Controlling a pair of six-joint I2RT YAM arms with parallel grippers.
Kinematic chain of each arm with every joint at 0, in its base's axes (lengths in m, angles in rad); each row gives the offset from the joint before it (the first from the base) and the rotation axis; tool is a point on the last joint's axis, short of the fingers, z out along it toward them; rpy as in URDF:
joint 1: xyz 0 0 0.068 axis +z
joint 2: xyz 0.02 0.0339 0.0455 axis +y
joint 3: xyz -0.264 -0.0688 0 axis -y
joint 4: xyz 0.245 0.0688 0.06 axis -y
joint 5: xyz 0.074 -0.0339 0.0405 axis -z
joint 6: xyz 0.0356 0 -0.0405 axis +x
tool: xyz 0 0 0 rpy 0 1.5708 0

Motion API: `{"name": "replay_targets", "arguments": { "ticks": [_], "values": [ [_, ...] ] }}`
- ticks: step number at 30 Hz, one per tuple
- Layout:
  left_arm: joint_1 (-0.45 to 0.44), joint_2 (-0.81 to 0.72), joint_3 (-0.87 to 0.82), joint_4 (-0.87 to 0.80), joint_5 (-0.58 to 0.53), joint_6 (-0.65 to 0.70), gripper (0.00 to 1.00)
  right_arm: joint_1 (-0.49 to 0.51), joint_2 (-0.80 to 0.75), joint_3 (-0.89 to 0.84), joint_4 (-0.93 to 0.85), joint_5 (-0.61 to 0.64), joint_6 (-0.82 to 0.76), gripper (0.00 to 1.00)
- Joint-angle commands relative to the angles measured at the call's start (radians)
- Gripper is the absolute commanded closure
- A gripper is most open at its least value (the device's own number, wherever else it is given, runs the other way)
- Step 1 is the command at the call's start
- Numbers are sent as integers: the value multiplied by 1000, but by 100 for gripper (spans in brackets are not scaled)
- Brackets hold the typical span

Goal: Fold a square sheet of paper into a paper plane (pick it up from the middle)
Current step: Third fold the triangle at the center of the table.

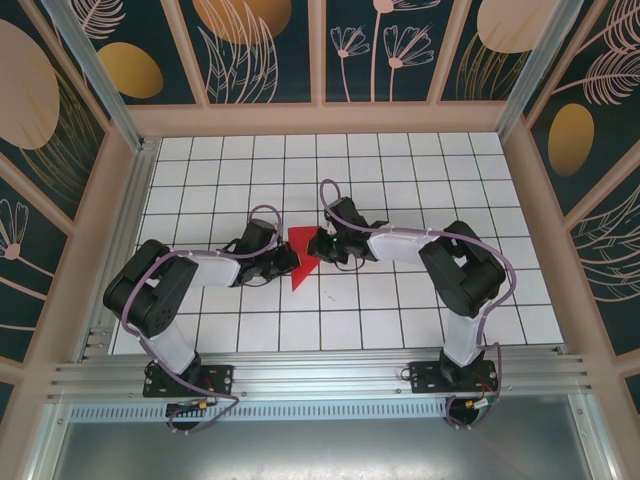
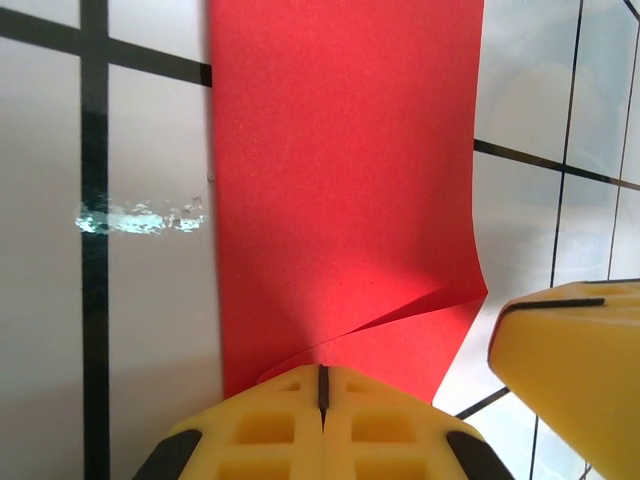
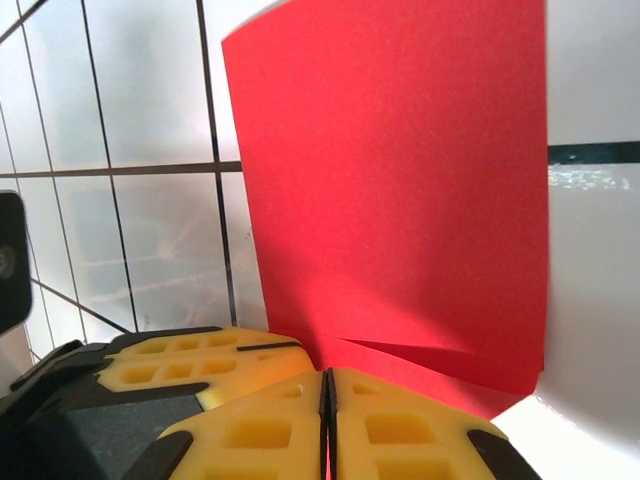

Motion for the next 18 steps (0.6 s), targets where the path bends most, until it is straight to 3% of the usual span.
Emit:
{"name": "replay_targets", "arguments": {
  "ticks": [1,12,18],
  "values": [
    [-3,-25,13,-16,-38,5,99,13,43,8,-22,-10,-21,88],
    [-12,-133,-21,-6,4,6,89,12,78,-9,-23,60,68,91],
    [-74,-162,-70,8,-7,-28,88,6,43,-50,-29,167,198,92]
  ]
}}
